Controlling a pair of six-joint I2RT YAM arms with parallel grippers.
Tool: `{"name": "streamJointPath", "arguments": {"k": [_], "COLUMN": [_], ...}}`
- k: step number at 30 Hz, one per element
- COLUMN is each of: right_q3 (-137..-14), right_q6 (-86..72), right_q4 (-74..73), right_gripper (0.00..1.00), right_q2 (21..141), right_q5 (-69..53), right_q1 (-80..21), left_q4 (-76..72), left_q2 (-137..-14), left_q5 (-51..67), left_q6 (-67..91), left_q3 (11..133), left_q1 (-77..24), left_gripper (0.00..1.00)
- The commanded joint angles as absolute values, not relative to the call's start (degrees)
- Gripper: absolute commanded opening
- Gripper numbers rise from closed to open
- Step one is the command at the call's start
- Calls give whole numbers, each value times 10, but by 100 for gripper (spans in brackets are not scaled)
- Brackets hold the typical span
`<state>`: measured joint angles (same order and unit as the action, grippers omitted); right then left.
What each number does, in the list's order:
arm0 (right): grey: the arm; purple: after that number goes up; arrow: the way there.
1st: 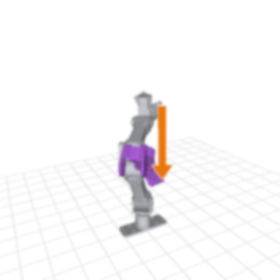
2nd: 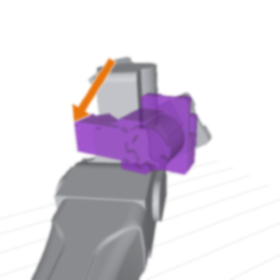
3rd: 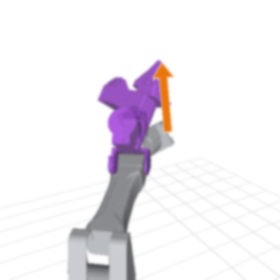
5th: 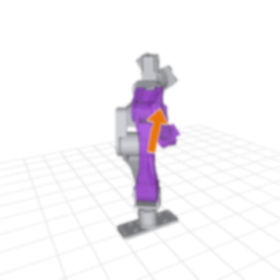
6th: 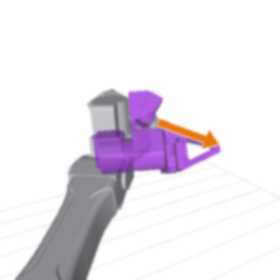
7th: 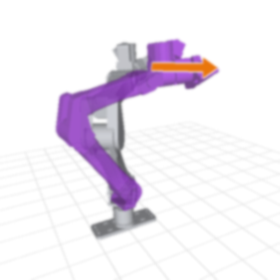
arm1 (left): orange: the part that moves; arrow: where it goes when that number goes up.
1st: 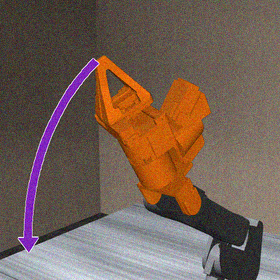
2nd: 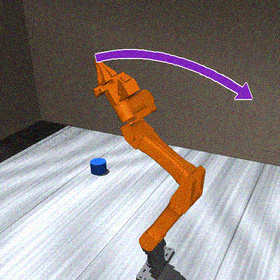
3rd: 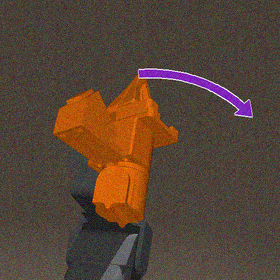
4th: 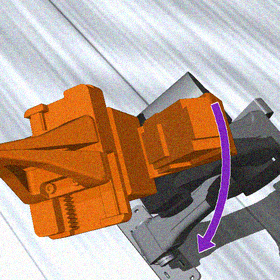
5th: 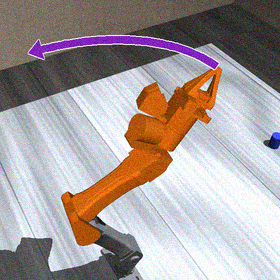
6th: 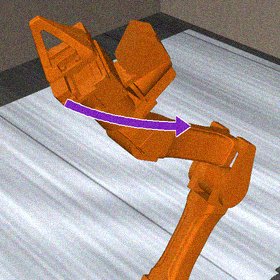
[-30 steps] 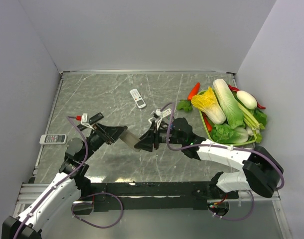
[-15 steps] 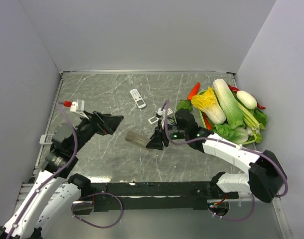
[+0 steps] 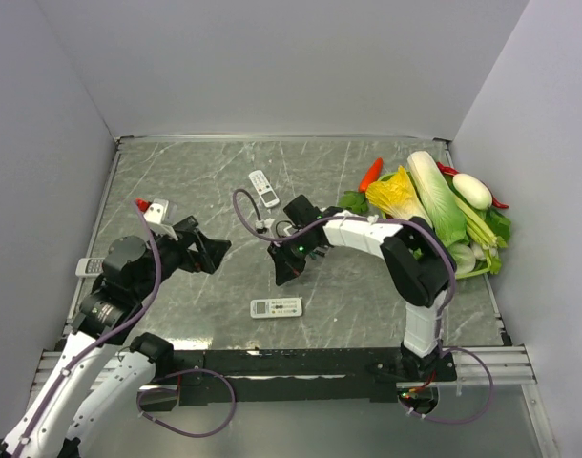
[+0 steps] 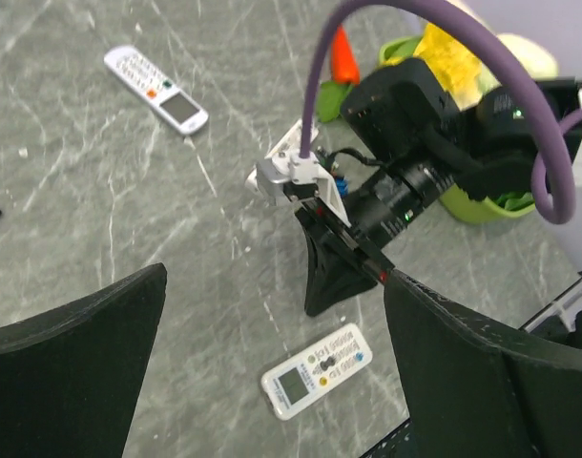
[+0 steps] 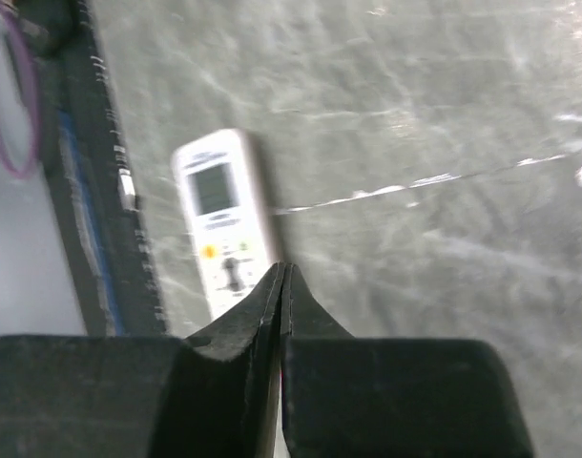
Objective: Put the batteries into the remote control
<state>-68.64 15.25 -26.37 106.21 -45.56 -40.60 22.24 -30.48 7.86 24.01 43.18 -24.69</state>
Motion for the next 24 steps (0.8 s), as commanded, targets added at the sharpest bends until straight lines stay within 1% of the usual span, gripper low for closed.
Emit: {"name": "streamJointPath", "arguments": {"k": [1, 3, 4, 5, 6, 7, 8, 12, 13, 15, 17, 18, 19, 21, 23, 24], "right_q3": [-739, -723, -693, -677, -658, -630, -616, -556, -523, -487, -441, -425, -395, -353, -324, -303], "right_q6": [214, 196, 186, 172, 168, 165, 157, 105, 89, 23, -41, -59, -92, -117, -139, -150], "right_q4": [-338, -318, -301, -273, -260, -251, -242, -212, -193, -135, -105, -73, -60, -19, -3, 21], "right_gripper": [11, 28, 39, 56, 63, 69, 76, 82, 84, 90, 95, 97, 100, 100, 100, 100], "right_q2": [1083, 1058, 1016, 993, 968, 926, 909, 846, 832, 784, 747, 705, 683, 617, 551, 531], "right_q5": [-416, -412, -402, -398, -394, -385, -358, -338, -332, -291, -236, -175, -148, -78, -38, -1], "right_q1": [-403, -403, -403, -404, -406, -411, -416, -420, -418, -415, -413, -413, -413, -411, -412, -411], "left_q4": [209, 204, 203, 203, 203, 201, 199, 172, 169, 175, 196, 202, 209, 222, 226, 230], "left_q2": [-305, -315, -318, -326, -329, -331, -333, -327, -337, -359, -410, -428, -466, -503, -557, -575], "left_q5": [91, 100, 100, 99, 99, 94, 91, 111, 119, 143, 163, 163, 153, 142, 124, 115], "left_q6": [221, 221, 221, 221, 221, 221, 224, 213, 208, 188, 163, 153, 140, 127, 113, 106], "left_q3": [410, 404, 401, 399, 396, 395, 395, 382, 381, 396, 410, 425, 433, 457, 480, 489], "left_q1": [-246, -246, -246, -246, -246, -246, -246, -246, -246, -247, -257, -274, -287, -334, -365, -398], "left_gripper": [99, 99, 99, 99, 99, 99, 99, 99, 99, 99, 100, 99, 99, 99, 99, 99]}}
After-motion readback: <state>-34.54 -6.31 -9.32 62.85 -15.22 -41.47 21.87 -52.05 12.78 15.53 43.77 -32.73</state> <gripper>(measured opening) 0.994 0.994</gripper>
